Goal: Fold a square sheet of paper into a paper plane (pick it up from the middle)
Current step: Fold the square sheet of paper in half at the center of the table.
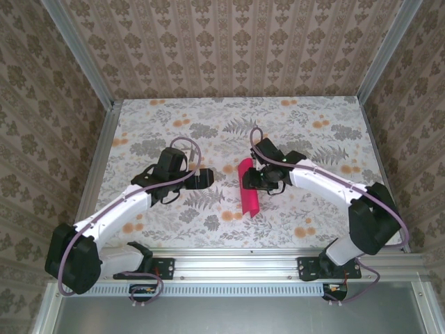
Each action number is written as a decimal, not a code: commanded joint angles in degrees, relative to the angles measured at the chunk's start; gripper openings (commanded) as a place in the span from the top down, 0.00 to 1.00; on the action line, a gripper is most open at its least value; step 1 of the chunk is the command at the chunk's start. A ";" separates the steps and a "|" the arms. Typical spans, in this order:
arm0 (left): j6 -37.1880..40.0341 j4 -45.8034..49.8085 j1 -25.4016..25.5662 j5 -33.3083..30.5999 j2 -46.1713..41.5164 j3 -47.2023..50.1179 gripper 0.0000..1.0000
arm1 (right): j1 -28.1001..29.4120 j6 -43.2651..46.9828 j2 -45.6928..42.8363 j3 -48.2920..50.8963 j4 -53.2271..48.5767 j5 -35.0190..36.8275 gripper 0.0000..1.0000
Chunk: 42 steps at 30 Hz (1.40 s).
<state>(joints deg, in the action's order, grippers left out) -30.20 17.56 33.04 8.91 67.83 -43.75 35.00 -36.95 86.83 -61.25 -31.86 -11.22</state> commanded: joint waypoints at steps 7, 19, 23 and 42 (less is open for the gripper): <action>-1.32 -1.21 0.57 2.48 -0.09 -2.09 0.00 | -3.60 -11.89 2.69 10.72 23.75 -14.28 0.58; -3.24 -4.80 7.02 4.72 4.20 -1.85 0.11 | -8.80 -7.58 3.80 18.77 22.63 -12.59 0.45; -4.25 -6.47 8.82 4.46 5.83 -1.90 0.15 | -8.83 -6.54 4.31 18.98 22.04 -13.17 0.45; -10.35 -8.59 10.38 3.22 11.82 -2.00 0.48 | -8.12 -2.03 7.06 18.02 19.45 -14.45 0.34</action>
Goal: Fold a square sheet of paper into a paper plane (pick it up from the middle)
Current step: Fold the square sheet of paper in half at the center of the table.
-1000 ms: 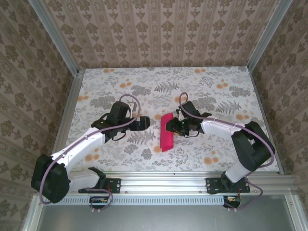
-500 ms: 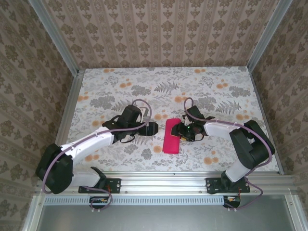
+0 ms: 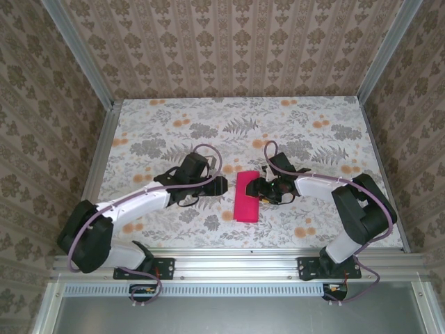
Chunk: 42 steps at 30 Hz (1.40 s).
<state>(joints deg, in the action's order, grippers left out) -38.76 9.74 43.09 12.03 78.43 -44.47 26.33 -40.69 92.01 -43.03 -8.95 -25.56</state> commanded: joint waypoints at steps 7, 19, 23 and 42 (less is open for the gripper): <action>-2.45 -1.18 0.33 1.30 3.69 -2.03 0.55 | 1.38 2.40 2.04 -2.00 -9.32 6.93 0.35; -2.46 -3.07 0.74 3.92 5.78 -3.30 0.65 | 2.33 2.34 0.04 -4.44 -16.92 13.26 0.37; -2.32 -2.97 0.94 4.05 6.45 -3.74 0.65 | 2.72 0.89 0.44 -4.80 -17.22 14.78 0.36; -1.68 -3.15 1.28 4.58 6.77 -4.34 0.65 | 2.50 -3.31 2.80 -5.04 -16.19 15.51 0.34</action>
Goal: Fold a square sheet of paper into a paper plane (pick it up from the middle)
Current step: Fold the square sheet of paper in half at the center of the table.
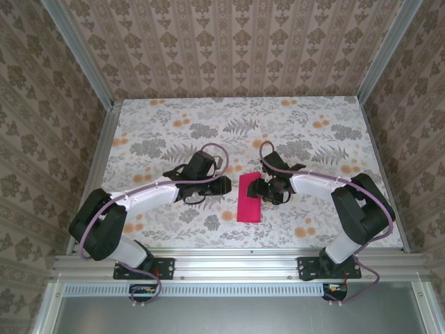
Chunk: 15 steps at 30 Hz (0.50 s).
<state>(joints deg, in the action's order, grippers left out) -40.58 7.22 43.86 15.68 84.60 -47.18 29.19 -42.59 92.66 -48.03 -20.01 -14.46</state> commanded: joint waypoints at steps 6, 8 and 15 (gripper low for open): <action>0.18 -0.63 0.66 0.93 1.17 -1.69 0.65 | -0.41 -2.83 4.27 -0.47 -4.94 4.37 0.34; 0.15 -0.63 0.64 1.09 1.36 -1.84 0.66 | -0.34 -2.77 4.54 -0.72 -4.82 4.11 0.34; 0.51 -0.46 0.79 1.13 1.71 -2.00 0.66 | -0.36 1.02 4.43 -1.66 -6.60 3.71 0.35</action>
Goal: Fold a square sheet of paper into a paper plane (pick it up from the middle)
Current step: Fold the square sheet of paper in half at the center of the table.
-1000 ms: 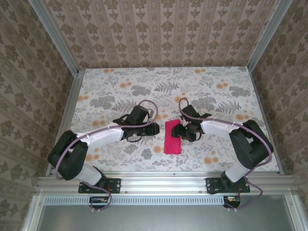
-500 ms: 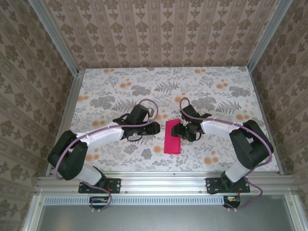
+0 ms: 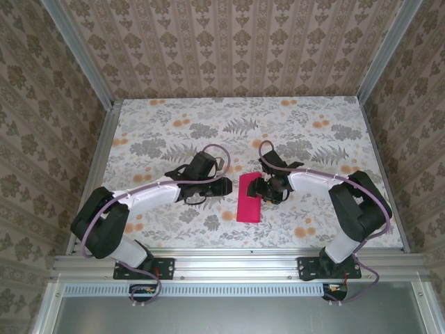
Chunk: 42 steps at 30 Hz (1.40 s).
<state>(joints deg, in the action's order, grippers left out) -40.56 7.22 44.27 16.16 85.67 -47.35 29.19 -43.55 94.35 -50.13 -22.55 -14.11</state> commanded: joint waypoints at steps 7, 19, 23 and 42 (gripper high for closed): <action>-0.05 -1.16 0.44 0.87 1.27 -2.04 0.68 | -0.36 3.56 3.82 0.12 -5.08 3.48 0.33; -0.11 -0.25 1.01 1.63 3.05 -4.00 0.73 | -0.36 2.86 5.61 -0.41 -5.47 4.33 0.34; -1.06 1.64 1.42 2.16 5.86 -6.39 0.83 | -0.30 2.86 5.74 0.10 -5.76 4.93 0.35; -4.37 4.95 3.97 4.44 19.02 -14.82 1.00 | 0.08 2.15 6.91 0.49 -4.64 4.88 0.35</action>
<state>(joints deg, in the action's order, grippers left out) -44.01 11.14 47.66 19.40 103.83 -59.92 29.19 -41.76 96.44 -52.21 -25.15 -13.91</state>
